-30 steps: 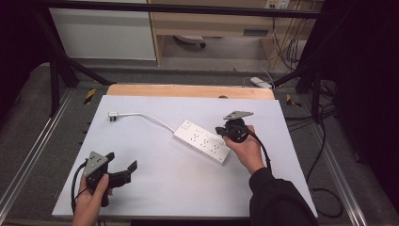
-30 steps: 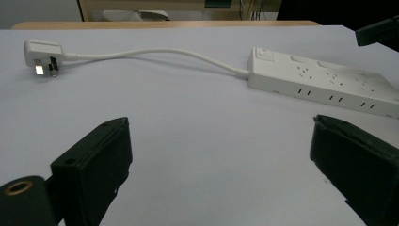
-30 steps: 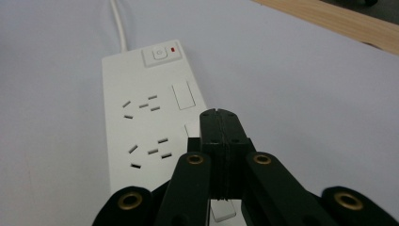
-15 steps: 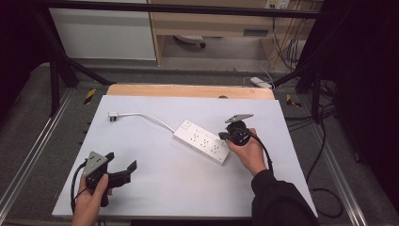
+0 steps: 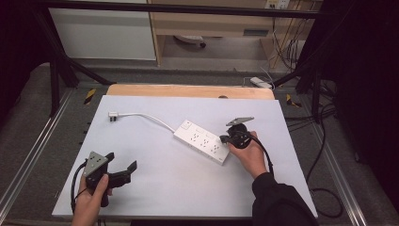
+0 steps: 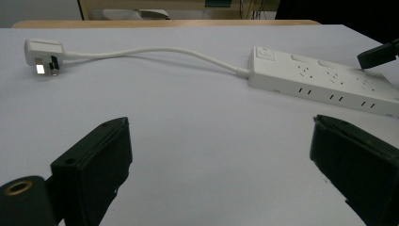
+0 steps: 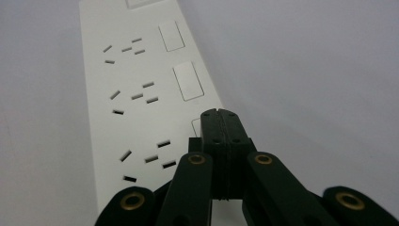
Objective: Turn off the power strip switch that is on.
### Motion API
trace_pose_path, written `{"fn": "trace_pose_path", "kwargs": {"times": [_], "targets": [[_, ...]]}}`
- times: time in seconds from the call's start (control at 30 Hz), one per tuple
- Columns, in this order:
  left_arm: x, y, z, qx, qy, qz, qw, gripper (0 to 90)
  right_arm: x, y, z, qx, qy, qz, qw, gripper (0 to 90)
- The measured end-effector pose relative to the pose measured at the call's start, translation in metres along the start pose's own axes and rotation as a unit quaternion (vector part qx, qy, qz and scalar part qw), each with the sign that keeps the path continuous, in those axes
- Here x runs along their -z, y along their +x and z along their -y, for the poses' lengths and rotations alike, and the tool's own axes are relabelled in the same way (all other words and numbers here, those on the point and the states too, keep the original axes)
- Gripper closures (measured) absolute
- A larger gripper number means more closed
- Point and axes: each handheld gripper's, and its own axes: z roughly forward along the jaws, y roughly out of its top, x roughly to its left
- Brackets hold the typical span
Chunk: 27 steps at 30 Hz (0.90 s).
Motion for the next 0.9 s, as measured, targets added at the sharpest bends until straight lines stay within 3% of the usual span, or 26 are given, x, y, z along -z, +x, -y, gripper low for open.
{"fn": "trace_pose_path", "kwargs": {"times": [0.23,0.9], "targets": [[0.0,0.0,0.0,-0.001,0.0,0.001,1.0,6.2,-0.001,0.002,0.001,0.006,0.003,0.002,1.0,90.0],[0.0,0.0,0.0,-0.001,0.0,0.001,1.0,6.1,0.0,0.002,0.01,0.008,-0.025,0.005,0.9996,90.0]]}}
